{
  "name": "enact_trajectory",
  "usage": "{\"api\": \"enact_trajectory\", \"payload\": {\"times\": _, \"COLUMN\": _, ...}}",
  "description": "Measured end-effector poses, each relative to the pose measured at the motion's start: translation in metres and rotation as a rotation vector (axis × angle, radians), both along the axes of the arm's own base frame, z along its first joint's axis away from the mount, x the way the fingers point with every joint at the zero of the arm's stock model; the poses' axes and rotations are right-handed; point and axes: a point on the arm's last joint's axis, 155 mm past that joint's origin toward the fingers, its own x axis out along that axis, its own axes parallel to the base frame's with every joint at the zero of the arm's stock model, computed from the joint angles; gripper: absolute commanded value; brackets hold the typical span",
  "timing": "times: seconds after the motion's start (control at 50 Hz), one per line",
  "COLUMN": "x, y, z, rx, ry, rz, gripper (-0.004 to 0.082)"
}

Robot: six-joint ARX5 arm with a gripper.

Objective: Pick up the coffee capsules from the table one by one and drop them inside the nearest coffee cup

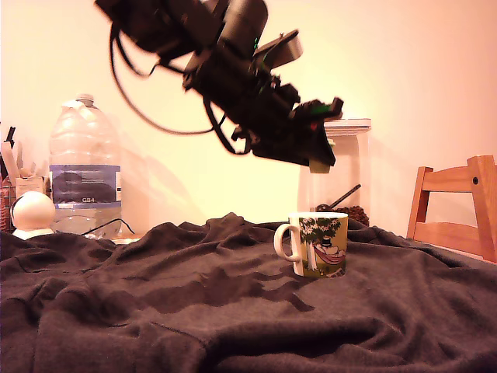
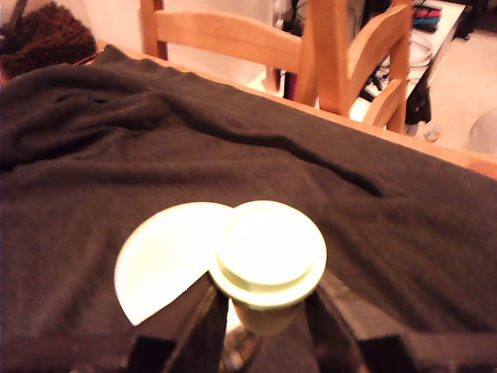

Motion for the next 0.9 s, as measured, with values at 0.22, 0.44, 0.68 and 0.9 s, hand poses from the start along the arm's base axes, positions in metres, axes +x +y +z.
{"api": "enact_trajectory", "payload": {"times": 0.22, "x": 0.014, "y": -0.004, "z": -0.025, "rx": 0.1, "ry": 0.06, "rz": -0.006, "gripper": 0.0163}}
{"api": "enact_trajectory", "payload": {"times": 0.44, "x": 0.024, "y": -0.002, "z": -0.052, "rx": 0.177, "ry": 0.133, "rz": 0.003, "gripper": 0.0164}}
{"api": "enact_trajectory", "payload": {"times": 0.68, "x": 0.03, "y": 0.0, "z": -0.06, "rx": 0.212, "ry": 0.138, "rz": 0.015, "gripper": 0.0198}}
{"api": "enact_trajectory", "payload": {"times": 0.9, "x": 0.031, "y": 0.002, "z": -0.06, "rx": 0.217, "ry": 0.133, "rz": 0.02, "gripper": 0.0629}}
